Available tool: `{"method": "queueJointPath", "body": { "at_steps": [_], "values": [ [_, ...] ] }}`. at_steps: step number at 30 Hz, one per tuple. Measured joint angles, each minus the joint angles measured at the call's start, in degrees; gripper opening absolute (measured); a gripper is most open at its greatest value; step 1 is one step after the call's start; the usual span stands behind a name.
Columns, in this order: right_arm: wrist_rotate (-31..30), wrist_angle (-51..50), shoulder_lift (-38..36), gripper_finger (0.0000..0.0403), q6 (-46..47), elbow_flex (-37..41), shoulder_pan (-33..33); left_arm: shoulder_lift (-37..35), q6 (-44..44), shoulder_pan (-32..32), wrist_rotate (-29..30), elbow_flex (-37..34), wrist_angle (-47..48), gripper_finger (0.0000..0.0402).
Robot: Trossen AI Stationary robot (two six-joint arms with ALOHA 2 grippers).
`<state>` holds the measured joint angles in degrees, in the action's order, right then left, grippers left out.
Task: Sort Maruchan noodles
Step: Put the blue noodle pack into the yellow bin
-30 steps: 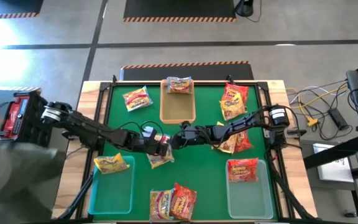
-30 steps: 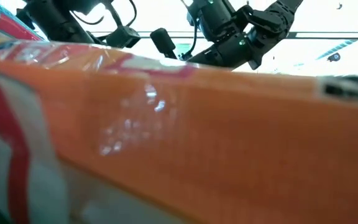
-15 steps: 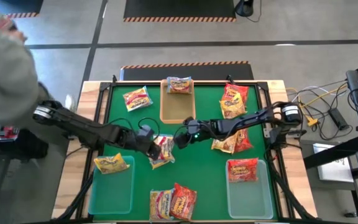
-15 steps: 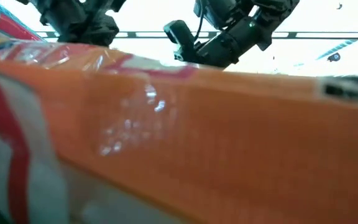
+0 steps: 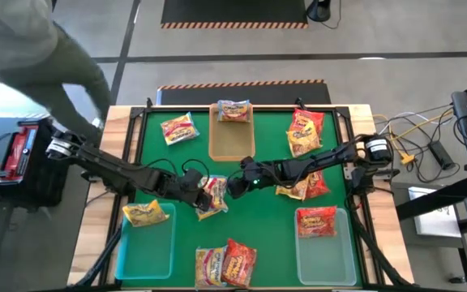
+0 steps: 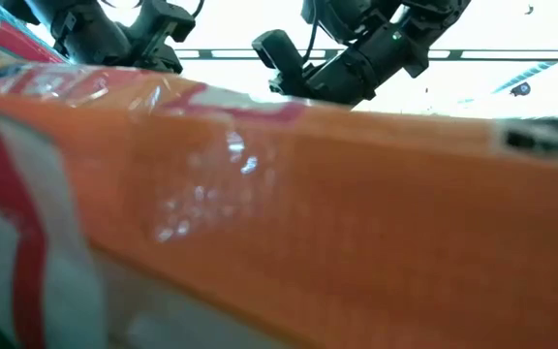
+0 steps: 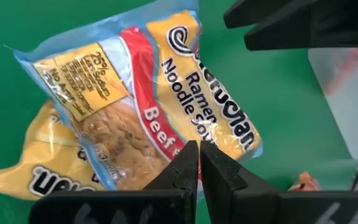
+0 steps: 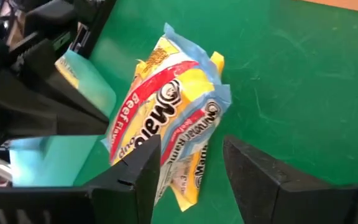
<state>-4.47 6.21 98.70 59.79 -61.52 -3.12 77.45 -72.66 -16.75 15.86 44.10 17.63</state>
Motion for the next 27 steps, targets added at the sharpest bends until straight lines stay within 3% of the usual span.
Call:
{"method": "queueJointPath", "body": {
  "at_steps": [12, 21, 27],
  "values": [
    [3.02, 0.05, 0.02, 0.023, 4.36, 0.0, 0.0, 3.7, -0.32, -0.8, -2.11, 0.0, -0.49, 0.0],
    [1.53, 0.19, 1.32, 0.0233, 6.23, 0.0, 0.0, 10.81, 0.15, 0.4, -1.29, 0.09, -11.36, 0.0],
    [2.23, 4.05, 4.33, 0.0233, 6.15, 0.02, 0.0, 13.89, -1.19, 0.44, -1.18, 0.15, -12.83, 0.0]
  ]
}}
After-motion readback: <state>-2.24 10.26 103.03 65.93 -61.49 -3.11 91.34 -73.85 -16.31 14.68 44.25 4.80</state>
